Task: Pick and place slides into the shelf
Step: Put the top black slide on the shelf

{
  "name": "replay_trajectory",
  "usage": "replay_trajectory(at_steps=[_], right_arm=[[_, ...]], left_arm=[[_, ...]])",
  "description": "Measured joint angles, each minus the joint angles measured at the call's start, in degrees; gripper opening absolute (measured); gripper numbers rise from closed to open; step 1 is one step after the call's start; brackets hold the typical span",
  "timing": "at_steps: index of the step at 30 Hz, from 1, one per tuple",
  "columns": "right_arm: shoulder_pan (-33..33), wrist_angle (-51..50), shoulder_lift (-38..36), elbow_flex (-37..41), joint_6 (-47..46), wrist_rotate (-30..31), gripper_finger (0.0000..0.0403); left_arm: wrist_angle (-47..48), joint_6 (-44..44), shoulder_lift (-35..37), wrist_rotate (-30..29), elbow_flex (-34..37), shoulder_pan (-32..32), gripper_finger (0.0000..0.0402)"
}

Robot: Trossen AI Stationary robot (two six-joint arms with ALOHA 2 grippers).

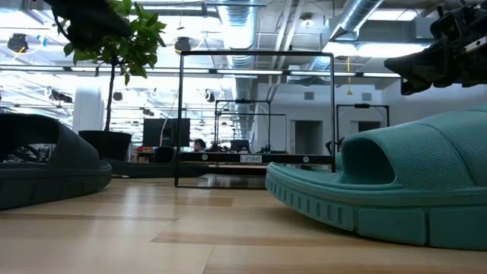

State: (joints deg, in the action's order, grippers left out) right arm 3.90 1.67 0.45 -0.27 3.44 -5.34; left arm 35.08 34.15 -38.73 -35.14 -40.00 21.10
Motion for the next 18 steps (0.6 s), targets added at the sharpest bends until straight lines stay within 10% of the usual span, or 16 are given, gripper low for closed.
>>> replay_trajectory(at_steps=[18], right_arm=[[-0.02, 0.00, 0.02, 0.00, 0.00, 0.00, 0.0000]], left_arm=[[1.57, -1.89, -3.11, 12.79, -1.47, 0.32, 0.0000]])
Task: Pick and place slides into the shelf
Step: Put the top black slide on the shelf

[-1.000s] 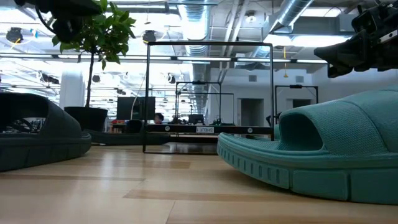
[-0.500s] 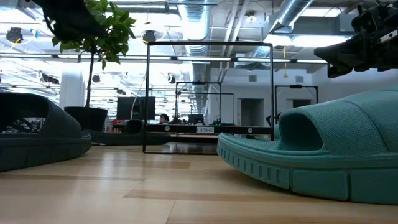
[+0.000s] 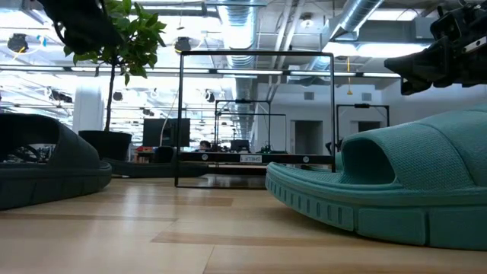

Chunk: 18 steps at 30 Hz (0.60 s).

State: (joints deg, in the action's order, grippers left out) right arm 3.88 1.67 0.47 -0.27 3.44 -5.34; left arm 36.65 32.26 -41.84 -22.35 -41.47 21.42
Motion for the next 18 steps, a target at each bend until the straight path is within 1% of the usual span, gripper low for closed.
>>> replay_trajectory(at_steps=[3, 6, 8, 15, 18], right_arm=[[0.00, 0.02, -0.01, 0.00, 0.00, -0.02, 0.0000], [0.00, 0.02, -0.02, 0.02, 0.00, 0.00, 0.0000], [0.00, 0.02, 0.00, 0.02, 0.00, 0.00, 0.0000], [0.00, 0.02, 0.00, 0.00, 0.00, 0.00, 0.0000], [0.02, 0.02, -0.02, 0.00, 0.00, 0.00, 0.0000]], left_arm=[[-4.00, -3.52, 0.96, 8.19, 0.00, 0.47, 0.0000], [-7.32, -4.27, 2.23, 14.45, -0.02, 0.45, 0.0000], [-10.11, -4.55, 3.33, 17.58, -0.03, 0.45, 0.0000], [-16.43, -4.60, 7.29, 23.86, -0.04, 0.45, 0.0000], [-18.73, -4.66, 8.59, 24.89, -0.04, 0.45, 0.0000]])
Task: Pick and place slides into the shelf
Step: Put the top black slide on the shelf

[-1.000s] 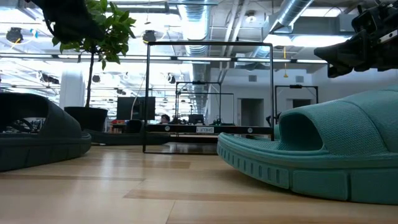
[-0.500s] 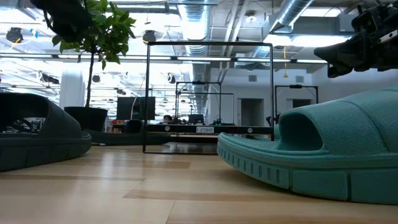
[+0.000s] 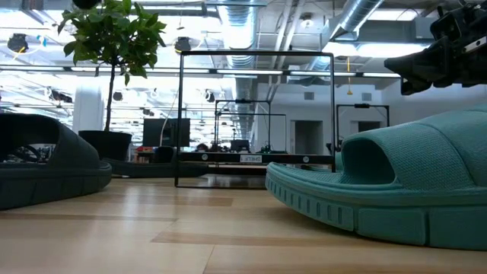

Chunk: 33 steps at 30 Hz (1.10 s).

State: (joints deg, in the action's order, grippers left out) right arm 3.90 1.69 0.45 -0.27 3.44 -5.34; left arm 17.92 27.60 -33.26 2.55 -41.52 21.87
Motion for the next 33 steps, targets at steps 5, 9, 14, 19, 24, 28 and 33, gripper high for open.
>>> replay_trajectory(at_steps=[5, 9, 14, 19, 24, 28, 33], right_arm=[[0.00, 0.00, 0.02, 0.02, 0.00, 0.00, 0.0000], [-0.02, 0.00, 0.02, 0.02, 0.00, 0.00, 0.0000], [-0.02, 0.00, 0.02, 0.00, 0.00, -0.01, 0.0000], [0.00, 0.00, 0.02, 0.00, 0.00, 0.00, 0.0000], [-0.02, 0.00, 0.01, 0.01, 0.00, 0.00, 0.0000], [-0.02, 0.00, 0.02, 0.00, 0.00, 0.00, 0.0000], [-0.02, 0.00, 0.01, 0.02, 0.00, 0.00, 0.0000]], left_arm=[[-5.18, -3.03, 1.15, 0.11, 0.00, 0.00, 0.0000], [-11.25, -6.31, 1.64, 0.13, 0.00, 0.00, 0.0000], [-21.22, -7.32, 1.81, 0.15, 0.00, 0.00, 0.0000], [-31.85, -5.35, 1.83, 2.51, 0.00, 0.00, 0.0000], [-36.65, -4.46, 1.84, 3.72, 0.00, 0.00, 0.0000], [-36.70, -4.36, 1.79, 3.72, 0.00, 0.00, 0.0000], [-36.58, -4.37, 1.77, 3.72, 0.00, 0.00, 0.0000]])
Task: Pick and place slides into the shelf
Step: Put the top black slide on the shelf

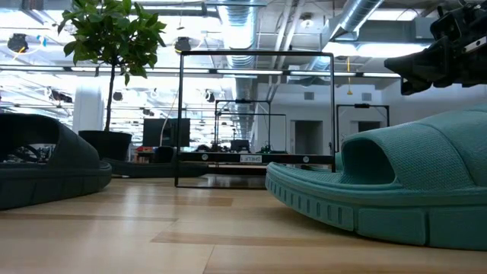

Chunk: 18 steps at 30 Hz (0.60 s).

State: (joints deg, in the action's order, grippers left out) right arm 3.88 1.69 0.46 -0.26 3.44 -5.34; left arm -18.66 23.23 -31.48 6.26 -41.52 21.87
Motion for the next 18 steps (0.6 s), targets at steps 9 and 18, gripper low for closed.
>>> replay_trajectory(at_steps=[9, 18], right_arm=[[0.01, 0.00, 0.01, -0.01, 0.00, -0.01, 0.0000], [0.00, 0.00, -0.01, -0.02, 0.00, 0.00, 0.0000]], left_arm=[[1.87, -1.20, -0.02, 0.00, 0.02, 0.00, 0.0000], [9.83, -4.71, 0.00, -1.79, 0.02, 0.02, 0.0000]])
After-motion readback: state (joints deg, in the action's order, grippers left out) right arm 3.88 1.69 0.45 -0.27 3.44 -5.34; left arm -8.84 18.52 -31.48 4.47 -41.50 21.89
